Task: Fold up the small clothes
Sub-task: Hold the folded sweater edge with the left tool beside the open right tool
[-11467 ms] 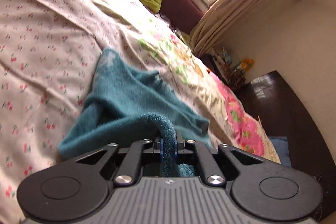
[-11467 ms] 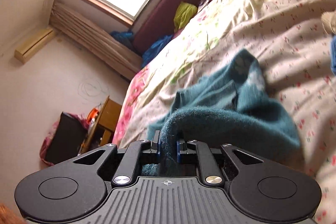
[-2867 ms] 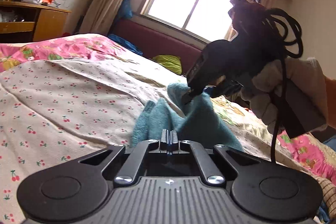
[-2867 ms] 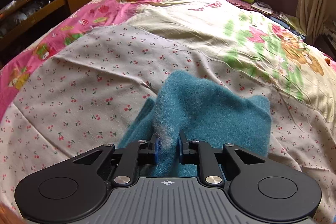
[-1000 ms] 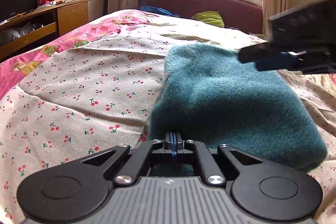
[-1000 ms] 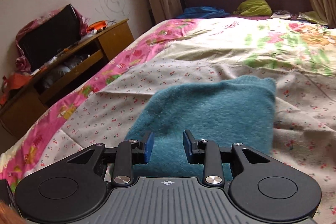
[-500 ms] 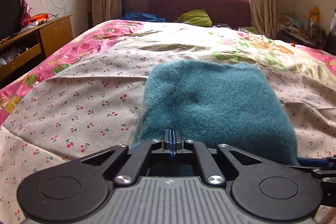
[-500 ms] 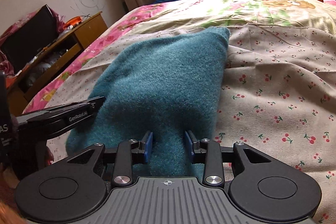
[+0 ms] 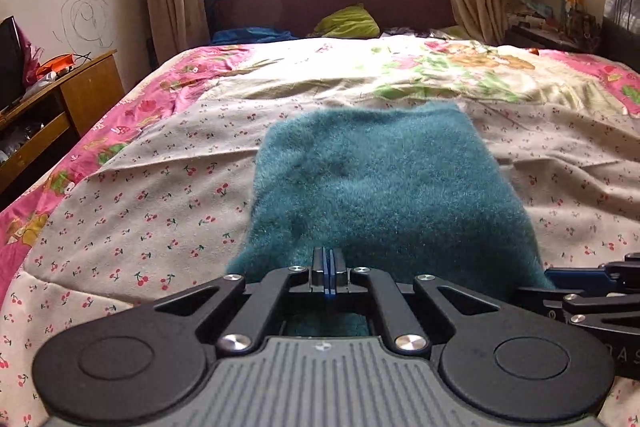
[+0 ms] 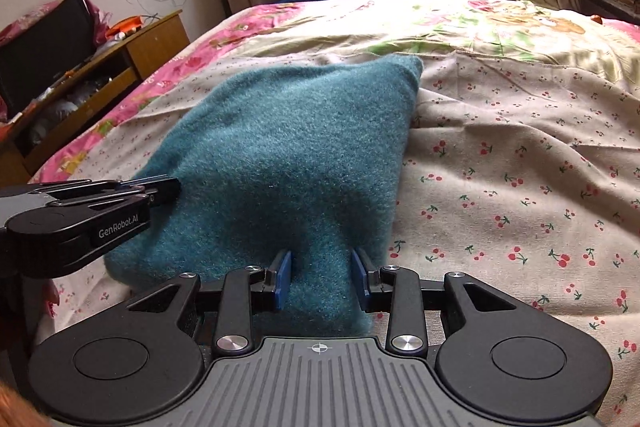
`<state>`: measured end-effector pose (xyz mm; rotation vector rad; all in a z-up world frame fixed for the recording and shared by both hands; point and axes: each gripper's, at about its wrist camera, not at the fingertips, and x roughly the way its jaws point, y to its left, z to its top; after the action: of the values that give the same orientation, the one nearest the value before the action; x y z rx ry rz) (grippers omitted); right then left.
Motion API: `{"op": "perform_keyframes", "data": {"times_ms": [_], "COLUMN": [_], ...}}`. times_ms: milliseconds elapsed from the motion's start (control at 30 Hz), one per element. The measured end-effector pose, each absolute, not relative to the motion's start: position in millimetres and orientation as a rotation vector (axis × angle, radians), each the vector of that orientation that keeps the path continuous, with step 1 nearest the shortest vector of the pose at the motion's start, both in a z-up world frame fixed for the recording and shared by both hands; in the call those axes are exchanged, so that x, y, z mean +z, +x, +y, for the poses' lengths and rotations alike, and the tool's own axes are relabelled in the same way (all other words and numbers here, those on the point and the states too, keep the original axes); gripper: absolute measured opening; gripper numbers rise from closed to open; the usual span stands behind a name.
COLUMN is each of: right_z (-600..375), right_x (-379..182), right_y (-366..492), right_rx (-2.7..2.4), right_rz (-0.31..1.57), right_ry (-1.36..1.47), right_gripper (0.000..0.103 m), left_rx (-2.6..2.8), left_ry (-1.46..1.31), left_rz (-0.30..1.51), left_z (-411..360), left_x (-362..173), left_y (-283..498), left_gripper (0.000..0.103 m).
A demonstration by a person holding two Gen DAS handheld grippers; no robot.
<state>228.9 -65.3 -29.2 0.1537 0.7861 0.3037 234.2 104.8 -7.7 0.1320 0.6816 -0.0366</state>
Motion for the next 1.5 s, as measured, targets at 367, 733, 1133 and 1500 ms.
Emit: {"op": "perform_keyframes", "data": {"times_ms": [367,733,1133,1500], "right_z": [-74.6,-71.1,-60.4,-59.9], "right_x": [-8.9,-15.9,-18.3,-8.5], "right_y": [212.2,217.7,221.4,217.4], "right_rx": [0.276,0.262,0.248,0.25], "right_rz": [0.752,0.8,0.806,0.804], "right_ry": [0.176,0.183,0.141,0.139], "right_gripper": [0.033,0.033,0.033,0.033], "left_rx": [-0.048,-0.062,-0.089,-0.106], "left_ry": [0.142,0.154,0.143,0.103], "left_rz": [0.721,0.762,0.775,0.778], "left_z": [104.9,105.8,110.0,117.7], "left_x": [-9.7,-16.7,-16.9,-12.1], "left_y": [223.4,226.5,228.4,224.3], "left_gripper": [0.018,0.018,0.019,0.019]}}
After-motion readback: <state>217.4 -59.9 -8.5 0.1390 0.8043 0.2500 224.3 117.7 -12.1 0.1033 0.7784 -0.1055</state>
